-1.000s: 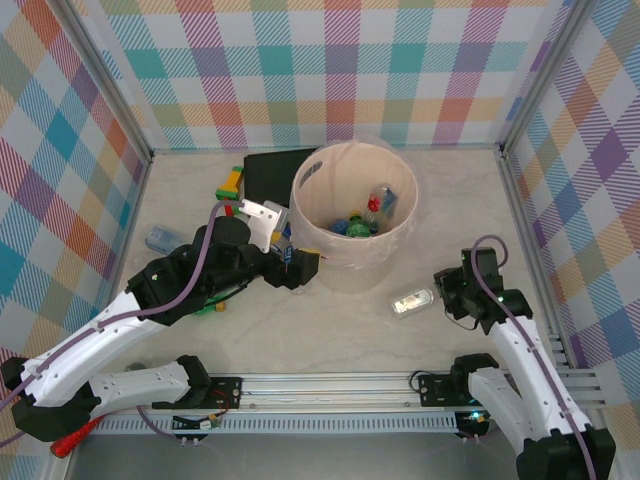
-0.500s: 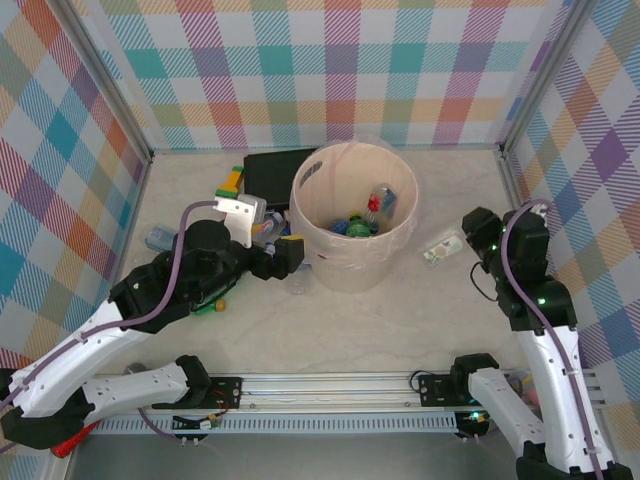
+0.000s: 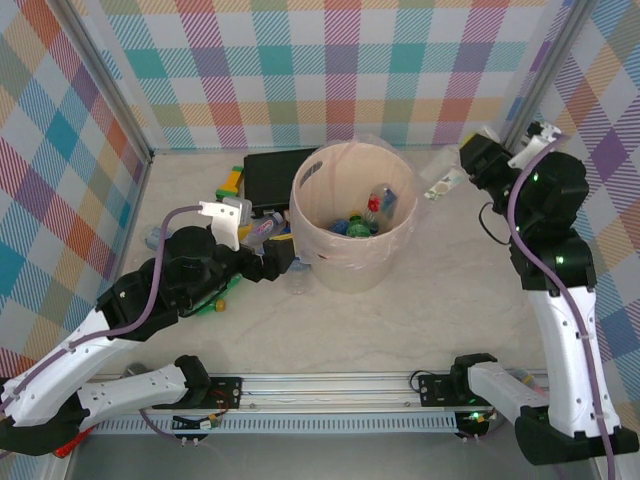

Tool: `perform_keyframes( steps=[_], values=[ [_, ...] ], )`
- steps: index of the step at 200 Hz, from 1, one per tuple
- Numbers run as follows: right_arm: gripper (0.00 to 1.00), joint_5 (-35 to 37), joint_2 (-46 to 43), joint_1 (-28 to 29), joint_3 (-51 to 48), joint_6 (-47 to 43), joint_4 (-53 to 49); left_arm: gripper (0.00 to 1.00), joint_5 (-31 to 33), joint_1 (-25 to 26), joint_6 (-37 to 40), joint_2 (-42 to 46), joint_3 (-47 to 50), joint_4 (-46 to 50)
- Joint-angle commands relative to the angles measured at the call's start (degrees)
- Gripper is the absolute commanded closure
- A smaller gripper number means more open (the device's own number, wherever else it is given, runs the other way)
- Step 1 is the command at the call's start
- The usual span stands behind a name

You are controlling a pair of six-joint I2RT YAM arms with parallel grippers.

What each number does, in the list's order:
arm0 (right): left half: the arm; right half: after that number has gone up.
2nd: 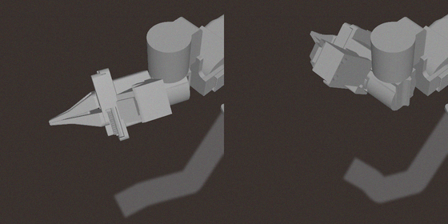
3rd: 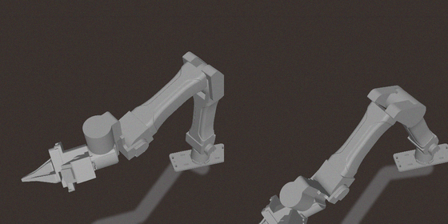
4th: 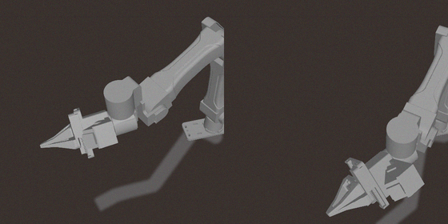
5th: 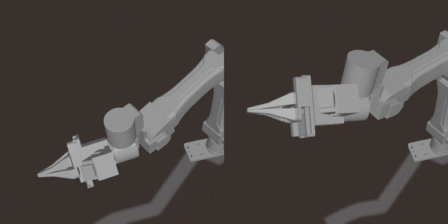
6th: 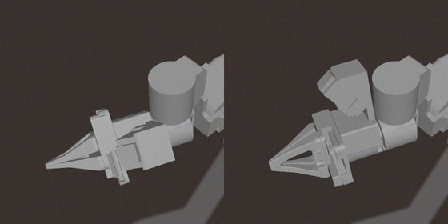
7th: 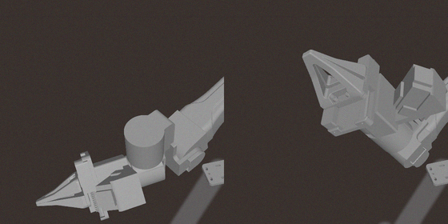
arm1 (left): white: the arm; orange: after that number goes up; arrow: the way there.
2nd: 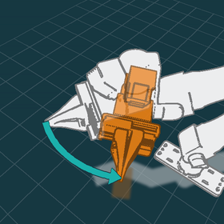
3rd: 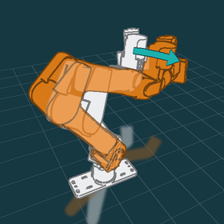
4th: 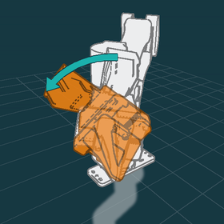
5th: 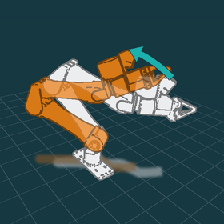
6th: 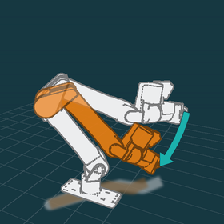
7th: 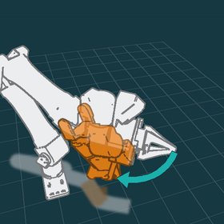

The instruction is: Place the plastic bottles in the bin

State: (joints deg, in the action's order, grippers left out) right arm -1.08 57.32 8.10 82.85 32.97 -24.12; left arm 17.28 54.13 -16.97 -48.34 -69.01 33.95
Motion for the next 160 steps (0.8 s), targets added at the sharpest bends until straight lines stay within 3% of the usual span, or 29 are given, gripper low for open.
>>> perform_keyframes(
  steps=[1,47,89,122,143,160],
  values=[
    [0.65,-11.63,3.81,2.75,3.71,-5.34,6.29,0.0,0.75,0.01,-0.73,0.72,0.46,-0.84],
    [0.65,-4.23,9.88,14.85,4.93,-21.31,5.72,0.0,0.47,0.01,-1.14,0.79,0.55,-0.48],
    [0.64,3.03,11.79,19.31,1.08,-30.52,4.75,0.0,1.67,0.01,-1.14,1.86,0.72,0.24],
    [0.61,5.04,11.44,20.55,-2.75,-32.48,4.93,0.0,1.95,0.01,-1.12,1.49,1.03,-0.03],
    [0.55,4.86,10.82,20.69,-4.44,-32.66,5.18,0.0,2.34,0.01,-1.1,1.05,1.12,-0.03],
    [0.39,4.94,10.53,20.73,-4.61,-32.32,4.72,0.0,2.88,0.01,-1.02,0.62,1.17,0.19]
  ],
)
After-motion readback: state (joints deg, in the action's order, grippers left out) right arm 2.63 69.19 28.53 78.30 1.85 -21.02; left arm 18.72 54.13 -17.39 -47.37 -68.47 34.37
